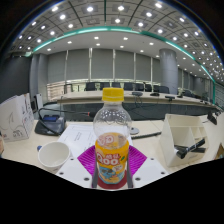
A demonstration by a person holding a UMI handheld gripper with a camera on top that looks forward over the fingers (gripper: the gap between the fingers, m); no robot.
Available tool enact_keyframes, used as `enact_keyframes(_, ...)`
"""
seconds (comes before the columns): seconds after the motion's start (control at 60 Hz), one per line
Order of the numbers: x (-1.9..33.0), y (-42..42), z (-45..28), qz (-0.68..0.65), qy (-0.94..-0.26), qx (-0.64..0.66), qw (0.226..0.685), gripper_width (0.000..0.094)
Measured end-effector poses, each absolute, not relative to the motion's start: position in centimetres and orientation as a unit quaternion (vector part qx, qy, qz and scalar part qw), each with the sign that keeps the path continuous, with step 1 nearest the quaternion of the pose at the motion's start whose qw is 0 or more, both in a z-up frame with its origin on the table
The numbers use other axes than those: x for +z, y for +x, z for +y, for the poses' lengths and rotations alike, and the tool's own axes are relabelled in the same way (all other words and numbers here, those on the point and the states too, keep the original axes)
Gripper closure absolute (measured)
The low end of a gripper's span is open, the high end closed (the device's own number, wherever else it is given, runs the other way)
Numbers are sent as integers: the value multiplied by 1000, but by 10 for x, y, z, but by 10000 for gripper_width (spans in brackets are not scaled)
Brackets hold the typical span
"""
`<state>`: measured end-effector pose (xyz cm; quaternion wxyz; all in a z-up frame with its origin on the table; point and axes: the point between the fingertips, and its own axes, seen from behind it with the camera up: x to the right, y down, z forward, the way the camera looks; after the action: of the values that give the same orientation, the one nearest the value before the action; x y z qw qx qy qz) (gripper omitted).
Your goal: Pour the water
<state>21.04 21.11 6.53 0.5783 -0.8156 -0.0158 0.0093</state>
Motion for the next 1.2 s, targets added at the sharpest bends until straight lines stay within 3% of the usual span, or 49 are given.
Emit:
enact_keyframes(0.067,63,211,210,-16,-816,6,577,510)
enact_keyframes(0.167,62,211,207,-11,-823,3,569,390)
enact_keyframes(0.2,59,211,204,-8,-829,7,559,308)
enact_keyframes(0.25,57,208,198,2,-837,18,547,83)
enact_keyframes(0.267,58,209,196,7,-839,20,543,68)
enact_keyframes(0.3,59,209,191,14,-843,22,537,109)
enact_keyframes(0.367,66,209,178,23,-847,18,530,70)
enact_keyframes(0.483,91,200,135,25,-858,1,512,78)
enact_keyframes(0.783,175,140,-47,33,-885,-10,465,77)
enact_keyframes(0.983,218,104,-158,14,-885,-41,463,77)
enact_keyframes(1.2,240,80,-217,-12,-877,-46,477,80)
